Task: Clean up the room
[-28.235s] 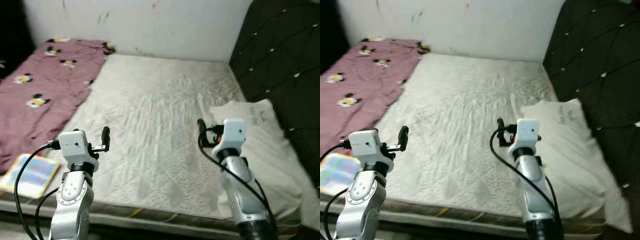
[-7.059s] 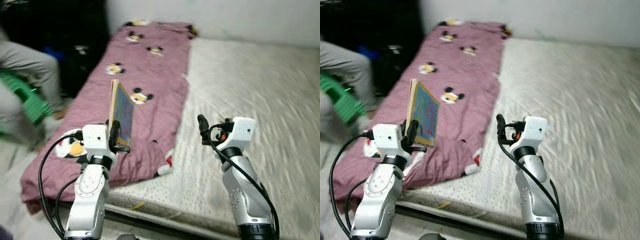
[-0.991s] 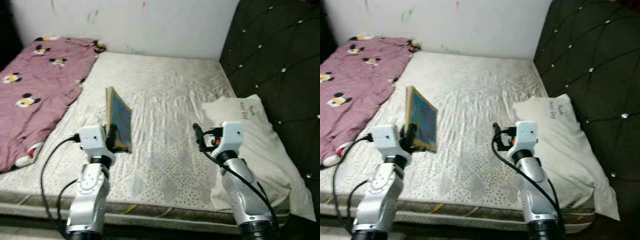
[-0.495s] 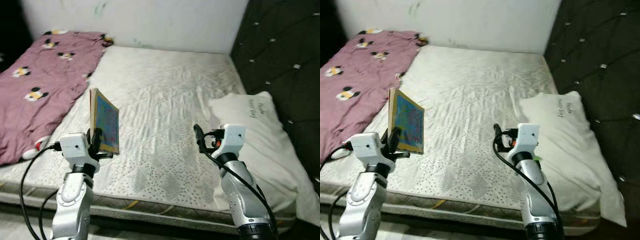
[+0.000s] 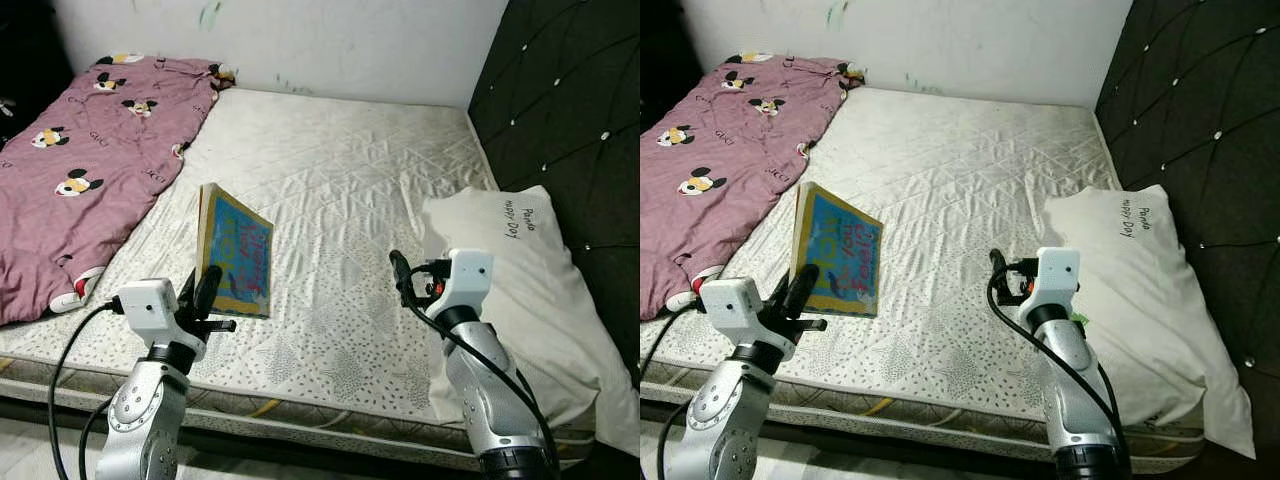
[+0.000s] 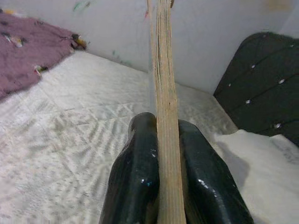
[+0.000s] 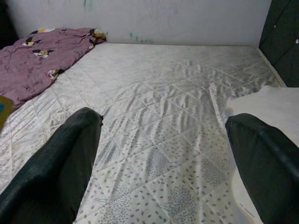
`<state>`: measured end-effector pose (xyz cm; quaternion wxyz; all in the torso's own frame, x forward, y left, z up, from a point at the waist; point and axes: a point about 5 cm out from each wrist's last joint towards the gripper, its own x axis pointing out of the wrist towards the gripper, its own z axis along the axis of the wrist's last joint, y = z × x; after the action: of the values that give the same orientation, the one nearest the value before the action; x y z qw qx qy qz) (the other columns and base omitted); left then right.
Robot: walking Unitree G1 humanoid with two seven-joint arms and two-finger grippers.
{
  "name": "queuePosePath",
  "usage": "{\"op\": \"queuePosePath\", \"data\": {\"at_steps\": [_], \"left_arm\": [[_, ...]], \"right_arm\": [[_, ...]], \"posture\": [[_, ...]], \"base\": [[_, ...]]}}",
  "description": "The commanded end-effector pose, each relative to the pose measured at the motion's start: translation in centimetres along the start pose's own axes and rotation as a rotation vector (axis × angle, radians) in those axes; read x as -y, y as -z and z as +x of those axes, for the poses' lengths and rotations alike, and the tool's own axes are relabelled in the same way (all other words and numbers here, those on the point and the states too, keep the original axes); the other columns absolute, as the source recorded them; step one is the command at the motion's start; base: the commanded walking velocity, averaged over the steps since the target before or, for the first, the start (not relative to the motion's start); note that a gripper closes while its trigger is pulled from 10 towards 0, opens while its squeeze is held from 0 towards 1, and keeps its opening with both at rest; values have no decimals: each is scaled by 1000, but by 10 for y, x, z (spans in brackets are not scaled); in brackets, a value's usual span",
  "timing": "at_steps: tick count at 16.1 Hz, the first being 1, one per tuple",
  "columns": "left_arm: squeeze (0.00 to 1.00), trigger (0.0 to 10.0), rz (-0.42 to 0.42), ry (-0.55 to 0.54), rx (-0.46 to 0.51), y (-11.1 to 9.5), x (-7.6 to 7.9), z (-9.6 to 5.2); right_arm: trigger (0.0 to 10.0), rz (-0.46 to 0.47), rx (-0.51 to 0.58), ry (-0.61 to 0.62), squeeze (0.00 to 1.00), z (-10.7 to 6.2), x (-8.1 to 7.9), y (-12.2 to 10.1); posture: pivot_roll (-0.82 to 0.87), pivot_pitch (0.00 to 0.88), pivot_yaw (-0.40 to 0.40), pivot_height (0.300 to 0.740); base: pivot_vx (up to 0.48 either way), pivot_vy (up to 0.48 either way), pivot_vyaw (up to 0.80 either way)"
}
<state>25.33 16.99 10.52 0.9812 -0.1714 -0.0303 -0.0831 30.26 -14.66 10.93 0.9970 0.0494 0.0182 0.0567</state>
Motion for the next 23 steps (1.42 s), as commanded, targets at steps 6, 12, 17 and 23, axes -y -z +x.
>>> {"op": "queuePosePath", "data": {"at_steps": [6, 12, 17, 23], "left_arm": [[0, 10000, -53, 103, 33, -9, 18, 7], [0, 10000, -55, 102, 29, -8, 22, 9], [0, 10000, -53, 98, 26, -7, 24, 9], [0, 10000, -44, 95, 22, -6, 25, 10]], "right_arm": [[10000, 23, -1, -6, 0, -2, -5, 1], [10000, 20, 0, -26, 0, -1, -6, -1], [10000, 20, -5, -43, 0, -3, -9, 0], [10000, 20, -9, -60, 0, -3, -10, 0]], "posture": [[-26, 77, -43, 740], [-30, 91, -50, 740], [-32, 96, -48, 740], [-33, 98, -47, 740]], "base": [[0, 0, 0], [0, 0, 0], [0, 0, 0], [0, 0, 0]]}}
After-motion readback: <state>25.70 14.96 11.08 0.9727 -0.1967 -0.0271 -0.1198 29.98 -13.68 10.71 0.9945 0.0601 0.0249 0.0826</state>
